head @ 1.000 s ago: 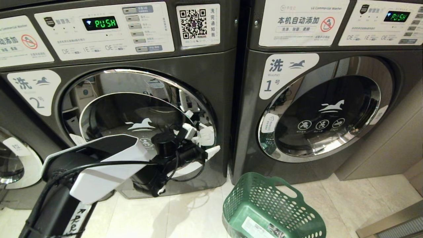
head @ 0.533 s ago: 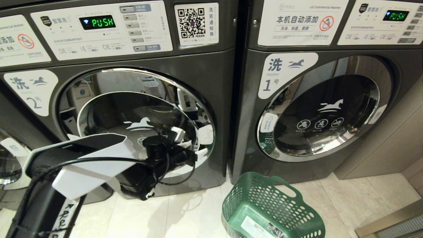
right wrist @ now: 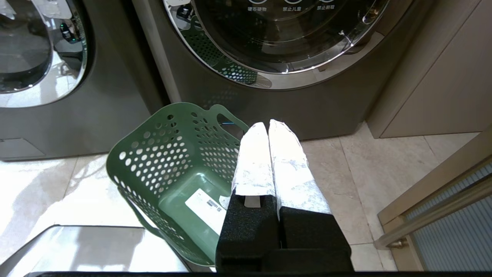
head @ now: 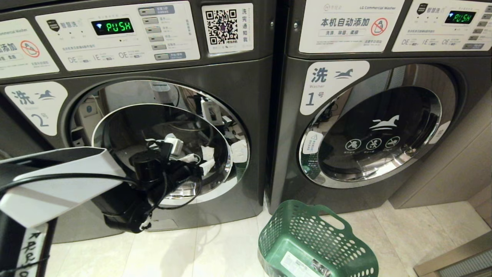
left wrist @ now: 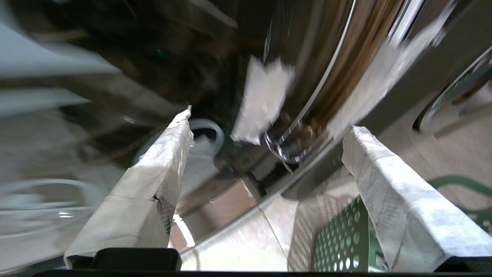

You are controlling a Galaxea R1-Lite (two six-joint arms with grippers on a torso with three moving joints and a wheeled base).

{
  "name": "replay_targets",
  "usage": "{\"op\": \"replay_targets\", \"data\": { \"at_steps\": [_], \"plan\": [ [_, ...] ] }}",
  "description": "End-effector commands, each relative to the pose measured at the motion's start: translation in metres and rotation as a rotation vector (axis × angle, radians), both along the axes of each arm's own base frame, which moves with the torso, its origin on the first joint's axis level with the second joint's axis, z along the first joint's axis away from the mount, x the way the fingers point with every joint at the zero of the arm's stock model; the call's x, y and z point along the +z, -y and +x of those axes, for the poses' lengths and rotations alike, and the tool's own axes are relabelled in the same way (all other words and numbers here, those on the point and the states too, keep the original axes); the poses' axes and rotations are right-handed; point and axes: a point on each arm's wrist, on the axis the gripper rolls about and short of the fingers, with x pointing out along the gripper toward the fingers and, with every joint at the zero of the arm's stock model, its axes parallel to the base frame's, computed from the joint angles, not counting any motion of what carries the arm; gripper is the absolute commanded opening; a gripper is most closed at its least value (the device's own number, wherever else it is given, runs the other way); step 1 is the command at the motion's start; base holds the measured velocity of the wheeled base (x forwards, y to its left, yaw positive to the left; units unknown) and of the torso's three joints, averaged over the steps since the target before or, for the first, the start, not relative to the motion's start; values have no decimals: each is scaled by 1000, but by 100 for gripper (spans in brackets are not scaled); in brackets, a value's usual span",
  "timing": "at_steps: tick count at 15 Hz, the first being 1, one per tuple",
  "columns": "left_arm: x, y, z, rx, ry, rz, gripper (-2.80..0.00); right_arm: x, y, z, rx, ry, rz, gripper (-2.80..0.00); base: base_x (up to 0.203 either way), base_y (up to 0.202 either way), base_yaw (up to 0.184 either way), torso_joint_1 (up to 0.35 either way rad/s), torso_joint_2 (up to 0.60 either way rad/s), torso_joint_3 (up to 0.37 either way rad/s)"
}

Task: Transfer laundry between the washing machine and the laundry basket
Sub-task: Open the lid of the washing machine

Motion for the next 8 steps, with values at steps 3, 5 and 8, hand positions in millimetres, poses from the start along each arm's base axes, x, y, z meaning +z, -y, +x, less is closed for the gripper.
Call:
{"op": "replay_targets", "data": {
  "at_steps": [3, 5, 8],
  "plan": [
    [87, -27, -63, 56, 162, -33, 0, 0, 0, 0, -1, 1, 0, -280, 0, 0, 0, 0, 0, 0],
    [128, -41, -122, 85, 235, -51, 0, 0, 0, 0, -2, 1, 0, -280, 0, 0, 0, 0, 0, 0],
    [160, -62, -184, 215, 283, -112, 0, 0, 0, 0, 0, 1, 0, -280, 0, 0, 0, 0, 0, 0]
  ]
}}
